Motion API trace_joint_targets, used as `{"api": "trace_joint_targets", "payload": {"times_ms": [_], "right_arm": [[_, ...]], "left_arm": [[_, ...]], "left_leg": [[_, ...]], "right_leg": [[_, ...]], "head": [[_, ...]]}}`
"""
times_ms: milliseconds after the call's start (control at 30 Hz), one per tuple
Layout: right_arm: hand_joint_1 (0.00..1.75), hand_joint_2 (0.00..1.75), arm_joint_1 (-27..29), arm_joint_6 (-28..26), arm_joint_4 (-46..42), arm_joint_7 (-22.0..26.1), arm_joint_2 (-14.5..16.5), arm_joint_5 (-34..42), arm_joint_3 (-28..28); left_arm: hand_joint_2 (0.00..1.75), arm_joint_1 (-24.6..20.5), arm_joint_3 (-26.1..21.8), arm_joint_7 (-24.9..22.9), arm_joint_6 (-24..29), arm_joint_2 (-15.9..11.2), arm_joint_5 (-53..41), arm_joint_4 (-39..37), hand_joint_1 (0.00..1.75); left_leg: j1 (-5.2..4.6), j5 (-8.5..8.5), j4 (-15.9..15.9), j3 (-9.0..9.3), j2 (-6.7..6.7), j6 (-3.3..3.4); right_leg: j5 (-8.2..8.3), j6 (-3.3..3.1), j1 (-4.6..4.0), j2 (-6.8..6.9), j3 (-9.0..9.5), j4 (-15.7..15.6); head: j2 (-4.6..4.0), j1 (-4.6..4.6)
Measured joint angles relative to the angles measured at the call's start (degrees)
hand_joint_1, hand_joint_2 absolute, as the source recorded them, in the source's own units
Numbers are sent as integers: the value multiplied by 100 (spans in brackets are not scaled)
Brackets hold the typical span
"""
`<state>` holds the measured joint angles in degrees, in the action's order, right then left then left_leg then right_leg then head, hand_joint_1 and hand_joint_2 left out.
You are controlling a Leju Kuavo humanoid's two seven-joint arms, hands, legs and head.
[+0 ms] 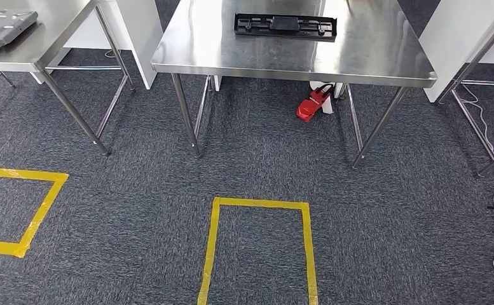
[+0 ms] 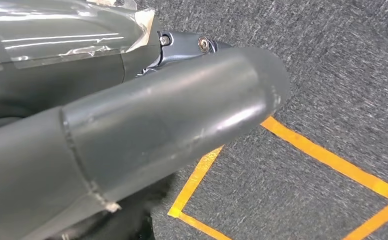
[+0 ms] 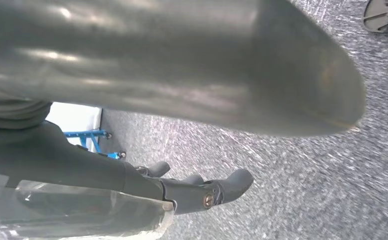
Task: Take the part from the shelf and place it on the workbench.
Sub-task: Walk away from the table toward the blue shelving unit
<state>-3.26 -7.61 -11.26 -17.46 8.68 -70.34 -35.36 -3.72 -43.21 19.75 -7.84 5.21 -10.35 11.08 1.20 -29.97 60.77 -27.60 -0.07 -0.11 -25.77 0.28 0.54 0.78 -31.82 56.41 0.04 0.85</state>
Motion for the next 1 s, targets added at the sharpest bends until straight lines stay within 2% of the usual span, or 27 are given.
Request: {"api": "trace_joint_targets", "payload": {"times_ms": [33,67,133,167,200,233,267,300,333,367,400,433,467,500,533,567,633,667,700,767,800,833,867,900,933,967,1000], "right_arm": [[0,0,-2,-1,0,0,2,4,-13],[0,0,-4,-2,0,0,3,9,-23],[0,0,-4,-2,3,0,2,17,-42],[0,0,-4,-4,4,0,-1,21,-50],[0,0,1,-6,6,0,-4,22,-57],[0,0,3,-8,7,0,-7,23,-61],[0,0,9,-10,8,-1,-9,27,-63],[0,0,14,-11,10,-1,-9,32,-69],[0,0,15,-10,11,-2,-9,37,-78],[0,0,14,-10,13,-3,-11,40,-88],[0,0,11,-10,13,-3,-14,42,-98],[0,0,6,-10,13,-4,-18,44,-106],[0,0,0,-11,12,-4,-22,45,-110],[0,0,-7,-11,12,-4,-25,45,-114],[0,0,-13,-12,11,-4,-27,46,-119],[0,0,-17,-13,11,-3,-27,46,-125],[0,0,-9,-15,14,-2,-25,49,-140],[0,0,-4,-20,17,-3,-23,54,-146],[0,0,1,-25,20,-4,-22,61,-152],[0,0,4,-34,22,-5,-20,73,-161],[0,0,6,-35,22,-3,-19,78,-164],[0,0,7,-37,22,0,-19,79,-169],[0,0,7,-39,22,3,-19,81,-175],[0,0,7,-40,22,6,-20,81,-182],[0,0,6,-42,22,8,-22,82,-188],[0,0,4,-45,22,13,-25,83,-192],[0,0,3,-49,22,23,-26,83,-194]], "left_arm": [[0,-9,10,2,-3,-2,-10,-1,0],[0,-14,17,3,-7,-3,-19,-1,0],[0,-19,33,5,-15,-2,-36,-3,0],[0,-23,42,3,-19,1,-42,-3,0],[0,-24,50,0,-23,3,-47,-5,0],[0,-26,57,-4,-26,4,-52,-5,0],[0,-25,63,-8,-30,4,-60,-6,0],[0,-25,70,-13,-32,2,-69,-7,0],[0,-26,76,-19,-32,1,-78,-7,0],[0,-26,81,-25,-32,2,-85,-7,0],[0,-26,85,-33,-32,3,-90,-7,0],[0,-30,87,-40,-32,6,-91,-7,0],[0,-33,91,-46,-32,9,-91,-7,0],[0,-36,95,-50,-32,12,-92,-7,0],[0,-40,98,-52,-32,14,-92,-7,0],[0,-40,100,-51,-32,14,-92,-7,0],[0,-34,101,-50,-32,8,-92,-7,0],[0,-29,102,-52,-32,3,-93,-7,0],[0,-24,104,-56,-31,1,-96,-8,0],[0,-23,118,-65,-20,0,-101,-11,0],[0,-25,128,-68,-11,1,-104,-13,0],[0,-28,137,-70,-3,0,-105,-14,0],[0,-30,144,-71,3,-1,-107,-14,0],[0,-32,148,-72,4,-1,-108,-14,0],[0,-37,150,-72,5,-2,-108,-14,0],[0,-45,152,-72,7,-2,-108,-14,0],[0,-54,154,-69,13,-2,-108,-14,0]], "left_leg": [[-14,-54,-270,164,-11,19],[-33,-97,-410,217,-17,37],[-40,-58,-474,111,1,122],[-36,-4,-496,30,15,191],[-30,72,-509,-65,31,261],[-34,147,-511,-153,46,307],[-40,219,-509,-245,55,338],[-47,294,-505,-336,67,343],[-52,366,-500,-429,79,337],[-54,438,-493,-522,91,324],[-55,507,-485,-610,100,307],[-55,575,-473,-679,104,284],[-65,636,-457,-735,102,254],[-76,695,-438,-775,101,222],[-87,756,-428,-801,102,189],[-96,813,-427,-822,105,156],[-80,886,-429,-861,101,87],[-66,787,-367,-898,87,54],[-50,572,-207,-951,72,24],[-31,-64,412,-1091,48,-25],[-22,-295,781,-1143,44,-48],[-13,-375,1068,-1152,40,-70],[2,-317,1207,-1093,40,-88],[19,-165,1161,-953,40,-99],[39,-6,930,-726,39,-105],[56,69,581,-450,30,-106],[60,70,230,-201,13,-96]], "right_leg": [[36,43,-10,6,-44,30],[81,83,-17,12,-85,48],[125,158,-31,11,-194,83],[30,157,-33,-1,-278,183],[-173,134,-35,-15,-379,391],[-445,96,-14,-31,-488,710],[-705,69,-6,-41,-592,1090],[-877,77,6,-48,-658,1455],[-919,120,17,-51,-659,1699],[-849,183,25,-52,-564,1762],[-718,247,32,-52,-368,1625],[-601,284,40,-52,-68,1285],[-545,286,36,-52,314,810],[-567,262,26,-54,649,316],[-619,229,14,-59,880,-56],[-658,198,-4,-64,991,-265],[-623,122,26,-64,924,-303],[-573,65,49,-53,879,-293],[-512,0,73,-37,826,-293],[-388,-91,62,-4,700,-289],[-326,-112,47,8,625,-281],[-270,-112,35,15,542,-266],[-219,-101,30,17,462,-236],[-179,-82,33,18,377,-191],[-148,-54,39,16,291,-129],[-127,-27,40,13,210,-57],[-112,-2,36,11,123,14]], "head": [[0,0],[0,-1],[0,-9],[0,-25],[0,-44],[0,-61],[0,-75],[0,-80],[0,-81],[0,-81],[0,-81],[0,-82],[0,-85],[0,-90],[0,-91],[0,-93],[0,-90],[0,-86],[0,-75],[0,-54],[0,-47],[0,-46],[0,-44],[0,-45],[0,-43],[0,-41],[0,-39]]}}
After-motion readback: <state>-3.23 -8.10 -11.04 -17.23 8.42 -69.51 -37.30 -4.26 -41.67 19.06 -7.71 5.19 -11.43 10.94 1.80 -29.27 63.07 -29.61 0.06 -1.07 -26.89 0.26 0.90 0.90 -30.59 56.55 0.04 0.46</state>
